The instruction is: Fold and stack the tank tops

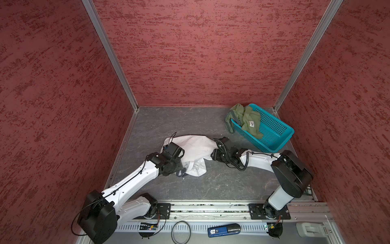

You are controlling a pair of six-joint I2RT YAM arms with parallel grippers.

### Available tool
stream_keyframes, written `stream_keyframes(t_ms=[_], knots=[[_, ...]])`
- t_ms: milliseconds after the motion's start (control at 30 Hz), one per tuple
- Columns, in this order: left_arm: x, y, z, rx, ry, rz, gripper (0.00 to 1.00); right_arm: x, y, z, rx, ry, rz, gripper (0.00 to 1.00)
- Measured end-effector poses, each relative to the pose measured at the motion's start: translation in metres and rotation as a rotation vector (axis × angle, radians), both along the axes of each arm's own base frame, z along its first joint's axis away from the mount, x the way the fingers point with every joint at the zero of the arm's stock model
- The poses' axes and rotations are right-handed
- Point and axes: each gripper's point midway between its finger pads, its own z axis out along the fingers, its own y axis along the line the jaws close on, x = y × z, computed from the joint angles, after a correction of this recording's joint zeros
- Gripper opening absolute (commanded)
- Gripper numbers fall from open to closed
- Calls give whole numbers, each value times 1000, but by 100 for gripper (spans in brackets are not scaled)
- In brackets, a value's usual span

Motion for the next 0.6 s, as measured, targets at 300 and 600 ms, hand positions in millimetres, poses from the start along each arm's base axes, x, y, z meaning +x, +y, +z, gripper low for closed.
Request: stream_keyframes(t_ms=[300, 600], knots=[[48, 25, 38, -36, -119, 67, 0, 22, -11, 24, -128, -100, -4, 0], [112, 56, 201, -44, -491, 91, 0, 44, -46, 226, -160, -545, -68, 0]])
